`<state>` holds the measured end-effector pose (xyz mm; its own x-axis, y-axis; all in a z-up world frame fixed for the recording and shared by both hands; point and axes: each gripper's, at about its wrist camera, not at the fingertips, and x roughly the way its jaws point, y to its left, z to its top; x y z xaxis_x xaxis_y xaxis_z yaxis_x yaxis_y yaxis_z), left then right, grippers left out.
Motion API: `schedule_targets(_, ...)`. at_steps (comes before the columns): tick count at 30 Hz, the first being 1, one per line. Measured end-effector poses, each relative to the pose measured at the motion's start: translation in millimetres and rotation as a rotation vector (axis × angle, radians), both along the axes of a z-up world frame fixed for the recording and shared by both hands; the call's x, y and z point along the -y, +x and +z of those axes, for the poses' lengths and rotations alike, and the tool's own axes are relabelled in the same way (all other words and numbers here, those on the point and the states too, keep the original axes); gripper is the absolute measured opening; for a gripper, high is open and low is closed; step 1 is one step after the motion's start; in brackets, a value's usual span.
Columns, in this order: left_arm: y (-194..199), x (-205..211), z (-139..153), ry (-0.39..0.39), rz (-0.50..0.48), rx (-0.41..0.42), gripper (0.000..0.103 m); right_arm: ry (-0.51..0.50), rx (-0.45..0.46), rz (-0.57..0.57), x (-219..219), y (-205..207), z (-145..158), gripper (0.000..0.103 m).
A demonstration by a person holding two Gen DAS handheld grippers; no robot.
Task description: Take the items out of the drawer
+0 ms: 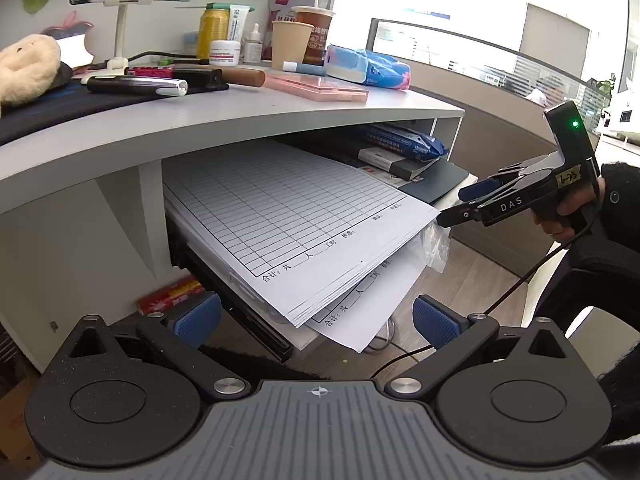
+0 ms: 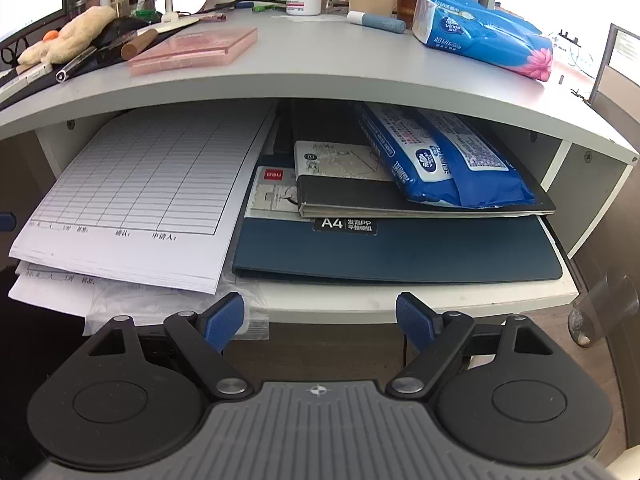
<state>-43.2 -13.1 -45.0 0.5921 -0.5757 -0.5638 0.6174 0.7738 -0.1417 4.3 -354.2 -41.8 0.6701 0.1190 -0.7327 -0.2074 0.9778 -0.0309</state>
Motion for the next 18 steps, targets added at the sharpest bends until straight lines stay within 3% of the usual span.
schedule_targets(11,9,1,-7,0.049,0.109,-0.016,0.103,-0.06,-0.046,-0.017,7,-4,2,0.082)
schedule_targets(18,9,9,-10,0.074,0.076,-0.013,0.103,-0.015,-0.045,0.001,6,-3,-1,0.076)
